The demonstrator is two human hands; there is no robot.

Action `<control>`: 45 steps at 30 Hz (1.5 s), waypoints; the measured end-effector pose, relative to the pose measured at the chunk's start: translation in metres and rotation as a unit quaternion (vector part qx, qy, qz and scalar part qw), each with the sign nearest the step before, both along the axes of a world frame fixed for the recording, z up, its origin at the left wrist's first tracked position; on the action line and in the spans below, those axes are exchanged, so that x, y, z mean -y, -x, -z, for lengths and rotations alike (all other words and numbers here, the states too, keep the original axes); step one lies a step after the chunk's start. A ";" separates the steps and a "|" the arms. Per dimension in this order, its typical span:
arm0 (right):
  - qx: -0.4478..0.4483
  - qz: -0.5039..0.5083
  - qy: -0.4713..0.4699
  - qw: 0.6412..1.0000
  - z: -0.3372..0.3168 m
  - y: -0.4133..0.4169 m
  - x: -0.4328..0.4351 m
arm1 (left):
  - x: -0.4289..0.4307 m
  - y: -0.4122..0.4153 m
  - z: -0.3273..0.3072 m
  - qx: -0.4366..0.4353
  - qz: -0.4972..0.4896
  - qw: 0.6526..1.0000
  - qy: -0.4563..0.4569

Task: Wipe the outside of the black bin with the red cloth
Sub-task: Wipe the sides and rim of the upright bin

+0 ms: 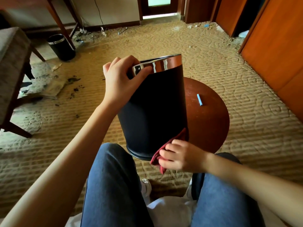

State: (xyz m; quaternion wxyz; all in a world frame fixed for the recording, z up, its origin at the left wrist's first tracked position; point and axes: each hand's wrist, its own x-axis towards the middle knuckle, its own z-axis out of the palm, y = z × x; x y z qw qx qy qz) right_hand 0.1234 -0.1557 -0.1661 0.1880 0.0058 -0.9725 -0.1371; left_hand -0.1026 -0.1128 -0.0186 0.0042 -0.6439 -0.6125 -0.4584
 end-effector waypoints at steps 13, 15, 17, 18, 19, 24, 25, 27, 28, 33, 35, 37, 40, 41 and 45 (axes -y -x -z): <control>-0.062 0.033 0.008 0.998 -0.042 0.045 -0.013 | -0.003 0.004 -0.007 0.018 -0.013 1.000 0.008; 0.032 -0.038 0.015 0.999 -0.024 0.035 -0.001 | 0.000 0.005 -0.004 0.020 -0.013 1.000 0.006; 0.061 -0.072 0.020 0.995 -0.039 0.035 -0.016 | 0.002 0.004 -0.001 0.017 -0.018 1.000 0.005; 0.039 -0.064 0.023 0.997 -0.056 0.037 -0.028 | 0.002 0.004 -0.001 0.018 -0.021 1.000 0.006; -0.006 -0.038 0.035 0.999 -0.075 0.039 -0.042 | 0.001 0.003 -0.001 0.019 -0.024 1.000 0.007; -0.190 0.127 0.043 0.973 -0.112 0.042 -0.072 | -0.002 0.001 -0.004 0.015 -0.043 0.999 0.008; -0.170 0.112 0.036 0.978 -0.097 0.040 -0.063 | -0.002 0.001 -0.006 0.009 -0.042 0.999 0.012; -0.093 0.057 0.031 0.994 -0.068 0.034 -0.039 | -0.002 -0.003 -0.011 -0.030 -0.038 0.998 0.026; -0.057 0.038 0.031 0.997 -0.056 0.031 -0.030 | -0.003 -0.009 -0.016 -0.072 -0.042 0.996 0.032; -0.029 -0.006 0.014 0.999 -0.041 0.031 -0.018 | -0.025 -0.076 -0.038 -0.236 -0.046 0.964 0.112; -0.028 -0.004 0.020 0.999 -0.043 0.020 -0.020 | -0.032 -0.093 -0.036 -0.257 -0.057 0.956 0.128; -0.038 0.024 0.038 0.998 -0.045 0.002 -0.028 | -0.035 -0.099 -0.033 -0.276 -0.063 0.951 0.126; -0.085 0.101 0.086 0.988 -0.048 -0.029 -0.042 | -0.038 -0.101 -0.036 -0.274 -0.054 0.951 0.137; -0.111 0.137 0.109 0.978 -0.049 -0.036 -0.046 | -0.039 -0.100 -0.038 -0.272 -0.048 0.951 0.143; -0.279 0.320 0.257 0.868 -0.051 -0.054 -0.060 | -0.043 -0.090 -0.042 -0.260 -0.024 0.948 0.180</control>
